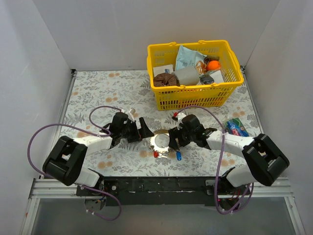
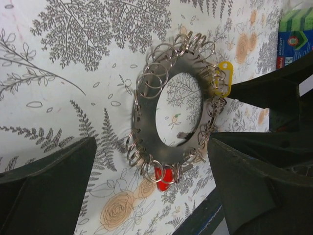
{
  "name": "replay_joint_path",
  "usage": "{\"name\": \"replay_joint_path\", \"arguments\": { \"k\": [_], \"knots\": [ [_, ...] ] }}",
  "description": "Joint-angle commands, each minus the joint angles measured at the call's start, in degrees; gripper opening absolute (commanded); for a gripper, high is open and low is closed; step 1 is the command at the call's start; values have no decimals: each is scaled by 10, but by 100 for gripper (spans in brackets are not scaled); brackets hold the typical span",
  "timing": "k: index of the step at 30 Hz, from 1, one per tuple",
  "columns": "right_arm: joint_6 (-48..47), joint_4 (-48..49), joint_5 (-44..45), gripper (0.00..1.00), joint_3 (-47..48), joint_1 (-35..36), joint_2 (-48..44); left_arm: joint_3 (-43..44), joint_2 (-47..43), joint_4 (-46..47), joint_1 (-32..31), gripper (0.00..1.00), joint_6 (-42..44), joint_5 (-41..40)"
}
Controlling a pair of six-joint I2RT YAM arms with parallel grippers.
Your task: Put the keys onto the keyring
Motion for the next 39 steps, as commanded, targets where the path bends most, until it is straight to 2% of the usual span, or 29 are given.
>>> {"name": "replay_joint_path", "arguments": {
  "k": [1, 7, 16, 20, 29, 32, 33, 39],
  "knots": [
    [11, 15, -41, 78, 34, 3, 65, 28, 18, 12, -7, 98, 1, -5],
    [34, 72, -78, 77, 65, 4, 125, 28, 27, 13, -21, 98, -4, -13],
    [9, 46, -66, 77, 170, 3, 166, 35, 2, -9, -28, 98, 8, -53],
    [9, 30, -18, 79, 172, 4, 121, 58, -15, -39, -27, 98, 30, -83],
    [-53, -9, -24, 79, 95, 5, -21, 86, -49, -48, -28, 98, 46, -92],
    [-68, -28, -55, 75, 67, 6, -51, 91, -44, -48, -28, 98, 50, -90],
    [-70, -30, -64, 70, 61, 6, -56, 93, -42, -48, -28, 98, 51, -88],
    [-64, -30, -109, 54, 35, 17, -53, 102, -22, -48, -28, 98, 44, -75]
  ]
}}
